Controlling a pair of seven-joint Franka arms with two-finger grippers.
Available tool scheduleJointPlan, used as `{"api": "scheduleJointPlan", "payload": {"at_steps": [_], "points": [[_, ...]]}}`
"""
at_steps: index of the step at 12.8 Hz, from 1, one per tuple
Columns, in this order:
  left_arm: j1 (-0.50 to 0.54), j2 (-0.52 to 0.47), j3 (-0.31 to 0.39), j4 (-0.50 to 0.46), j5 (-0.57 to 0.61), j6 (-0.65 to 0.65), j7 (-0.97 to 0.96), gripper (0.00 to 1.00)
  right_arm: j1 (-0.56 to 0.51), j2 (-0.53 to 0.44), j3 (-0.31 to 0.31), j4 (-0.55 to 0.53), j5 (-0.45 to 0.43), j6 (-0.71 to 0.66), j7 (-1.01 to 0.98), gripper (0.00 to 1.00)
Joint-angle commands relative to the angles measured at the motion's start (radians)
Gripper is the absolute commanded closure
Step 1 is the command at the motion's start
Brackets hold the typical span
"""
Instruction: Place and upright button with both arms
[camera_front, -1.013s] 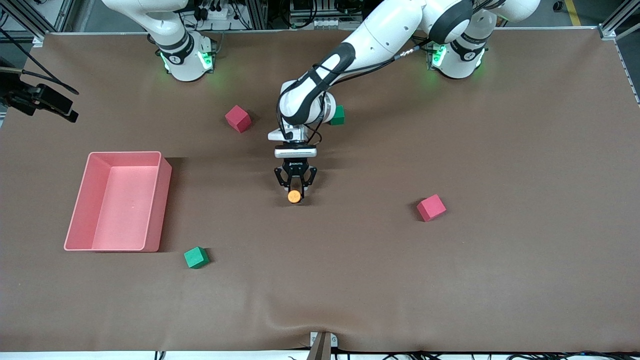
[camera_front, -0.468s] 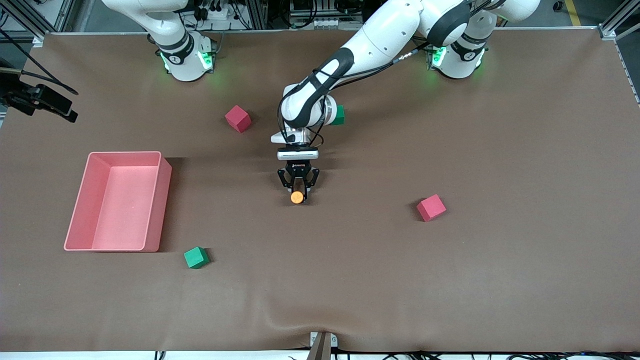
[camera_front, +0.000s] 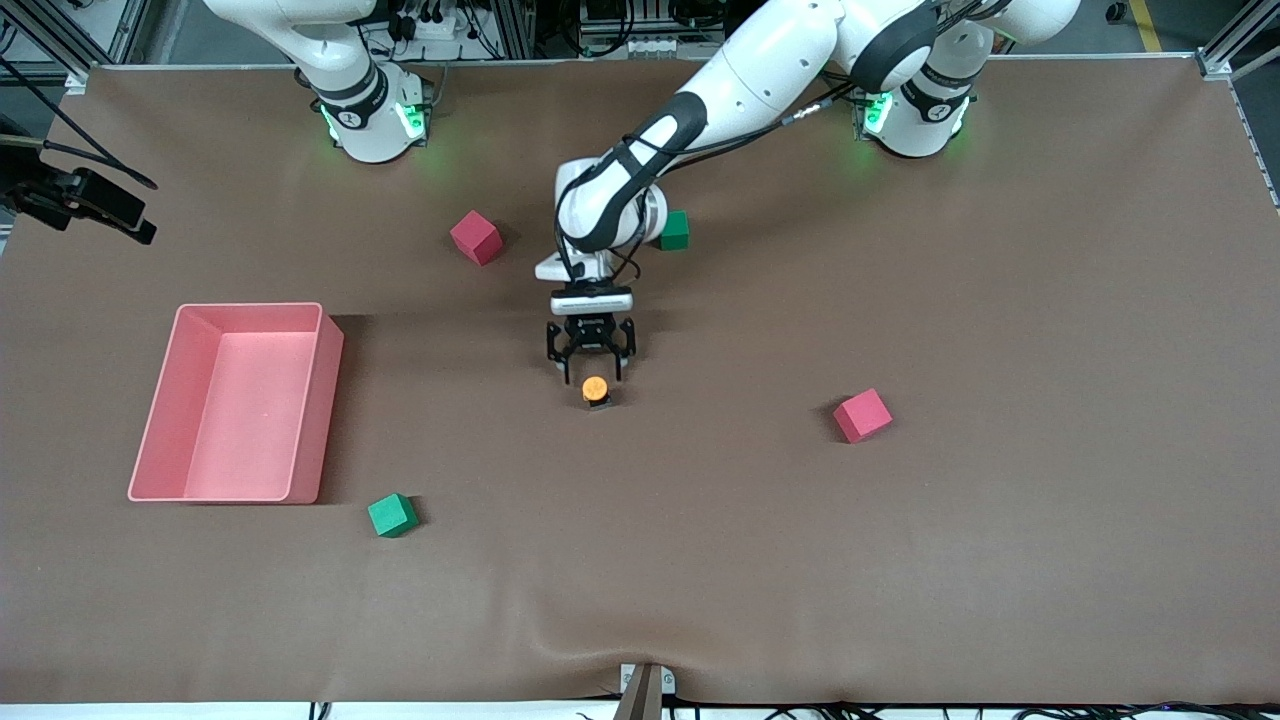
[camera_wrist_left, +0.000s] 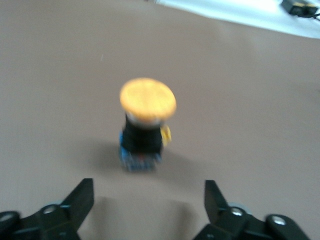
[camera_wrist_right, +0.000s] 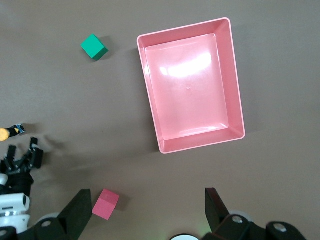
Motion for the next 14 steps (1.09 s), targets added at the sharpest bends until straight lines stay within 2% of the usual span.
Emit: {"api": "scheduleJointPlan", "payload": {"at_steps": [1,3,7,9,11,13,14], "points": [[-0.035,-0.08,0.004,0.012,-0.251,0.009,-0.046,0.0,0.013,-0.003,-0.022,0.005,0.0,-0.011,-0.008,0.0],[-0.044,-0.156,0.004,0.012,-0.512,-0.064,-0.013,0.0,0.01,-0.003,-0.022,0.005,0.003,-0.013,-0.008,0.0],[-0.016,-0.306,0.015,0.015,-0.839,-0.245,0.292,0.0,0.01,-0.003,-0.022,0.005,0.005,-0.013,-0.008,0.0],[0.074,-0.425,0.01,0.014,-1.0,-0.342,0.442,0.0,0.01,-0.003,-0.022,0.005,0.005,-0.013,-0.008,0.0],[0.149,-0.525,0.016,0.014,-1.091,-0.449,0.622,0.0,0.012,-0.003,-0.022,0.005,0.005,-0.013,-0.007,0.0],[0.233,-0.611,0.013,0.009,-1.117,-0.526,0.761,0.0,0.012,-0.003,-0.022,0.005,0.005,-0.011,-0.008,0.0],[0.272,-0.652,0.013,0.009,-1.124,-0.59,0.893,0.0,0.012,-0.003,-0.022,0.005,0.005,-0.013,-0.007,0.0]]}}
